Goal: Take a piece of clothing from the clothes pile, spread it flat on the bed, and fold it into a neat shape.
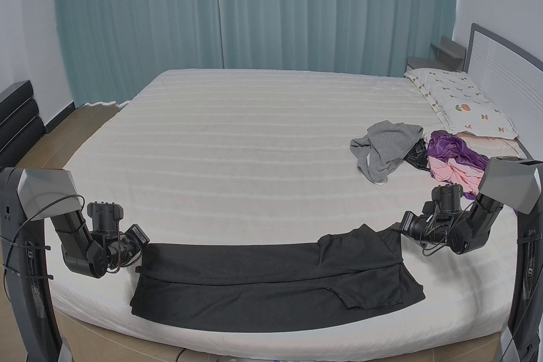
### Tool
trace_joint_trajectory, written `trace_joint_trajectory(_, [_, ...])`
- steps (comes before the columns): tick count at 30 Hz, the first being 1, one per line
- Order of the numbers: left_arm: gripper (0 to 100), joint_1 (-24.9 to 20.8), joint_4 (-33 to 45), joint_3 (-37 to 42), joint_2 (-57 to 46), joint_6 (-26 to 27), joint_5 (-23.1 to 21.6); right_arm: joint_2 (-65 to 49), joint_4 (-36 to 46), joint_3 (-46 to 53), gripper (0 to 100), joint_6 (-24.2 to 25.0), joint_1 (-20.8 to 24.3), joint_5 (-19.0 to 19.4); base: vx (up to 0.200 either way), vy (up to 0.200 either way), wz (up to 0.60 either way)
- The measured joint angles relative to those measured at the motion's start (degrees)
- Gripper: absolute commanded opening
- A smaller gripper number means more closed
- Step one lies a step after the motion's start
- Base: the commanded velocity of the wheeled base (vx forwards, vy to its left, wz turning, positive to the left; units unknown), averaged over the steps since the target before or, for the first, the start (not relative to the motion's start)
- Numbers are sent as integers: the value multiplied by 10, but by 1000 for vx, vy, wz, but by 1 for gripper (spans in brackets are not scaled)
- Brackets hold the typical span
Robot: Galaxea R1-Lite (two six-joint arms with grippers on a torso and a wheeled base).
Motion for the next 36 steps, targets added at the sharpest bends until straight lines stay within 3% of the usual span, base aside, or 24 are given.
trace_joint_trajectory(16, [100, 1, 0, 2, -4, -28, -4, -68, 4, 29, 100, -7, 10, 20, 0, 0, 0])
trace_joint_trajectory(24, [100, 6, -1, 3, -12, -48, -10, -84, 13, 54, 100, -80, 37, 75, 0, 0, 0])
trace_joint_trajectory(36, [100, 7, -2, 4, -15, -50, -11, -42, 38, 47, 100, -126, 48, 88, 0, 0, 0])
